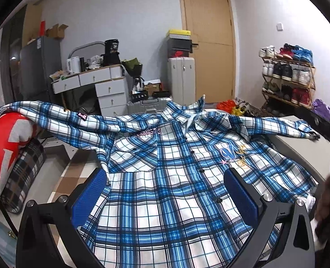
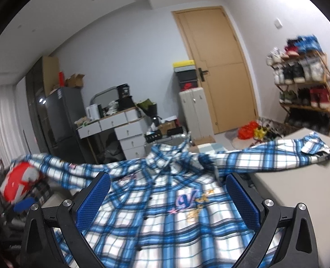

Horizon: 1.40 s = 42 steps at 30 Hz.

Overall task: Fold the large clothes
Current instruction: 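Grasp the plaid shirt's sleeve cuff with the right gripper and lift it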

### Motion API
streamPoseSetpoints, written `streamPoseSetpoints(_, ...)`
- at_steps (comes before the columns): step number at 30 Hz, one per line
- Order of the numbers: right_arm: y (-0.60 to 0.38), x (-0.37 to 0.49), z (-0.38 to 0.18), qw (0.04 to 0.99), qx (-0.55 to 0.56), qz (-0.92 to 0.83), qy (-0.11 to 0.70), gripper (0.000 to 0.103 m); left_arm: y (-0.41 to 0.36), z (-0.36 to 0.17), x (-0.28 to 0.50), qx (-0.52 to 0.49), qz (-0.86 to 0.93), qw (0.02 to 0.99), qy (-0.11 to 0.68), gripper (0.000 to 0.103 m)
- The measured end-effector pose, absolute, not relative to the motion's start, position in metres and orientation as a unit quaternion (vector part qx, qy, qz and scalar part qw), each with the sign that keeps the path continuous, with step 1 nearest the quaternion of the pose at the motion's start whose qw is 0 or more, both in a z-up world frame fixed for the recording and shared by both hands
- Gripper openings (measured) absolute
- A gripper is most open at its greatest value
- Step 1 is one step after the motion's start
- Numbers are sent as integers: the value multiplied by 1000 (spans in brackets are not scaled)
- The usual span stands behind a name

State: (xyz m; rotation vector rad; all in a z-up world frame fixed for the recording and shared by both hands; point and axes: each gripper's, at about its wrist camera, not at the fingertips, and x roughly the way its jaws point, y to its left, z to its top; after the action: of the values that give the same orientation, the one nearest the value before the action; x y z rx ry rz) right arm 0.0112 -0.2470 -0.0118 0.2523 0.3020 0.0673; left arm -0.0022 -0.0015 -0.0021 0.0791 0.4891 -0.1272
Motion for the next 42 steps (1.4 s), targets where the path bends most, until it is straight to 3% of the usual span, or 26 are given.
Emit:
streamPoseSetpoints(12, -473, 65, -32, 889, 332, -92, 301, 103, 11, -5, 6, 29, -98, 955, 277, 102)
streamPoseSetpoints(14, -491, 68, -32, 890, 301, -132, 315, 103, 11, -6, 6, 31, -103, 954, 281, 102)
streamPoseSetpoints(19, -500, 98, -30, 898, 84, -213, 376, 102, 6, -11, 8, 52, -109, 949, 292, 102)
streamPoseSetpoints(24, -511, 120, -43, 894, 23, -210, 395, 99, 7, -14, 12, 57, -107, 946, 301, 102)
streamPoseSetpoints(28, -516, 139, -67, 878, -17, -202, 435, 87, 3, -17, 14, 66, -102, 944, 305, 102)
streamPoseSetpoints(33, -532, 147, -83, 867, -8, -189, 461, 50, -5, -21, 15, 87, -100, 941, 311, 102)
streamPoseSetpoints(35, -537, 147, -78, 875, 11, -178, 449, 3, -8, -22, 16, 92, -99, 941, 311, 102)
streamPoseSetpoints(42, -550, 139, -49, 902, 102, -158, 388, 3, -17, -24, 16, 106, -101, 939, 312, 102)
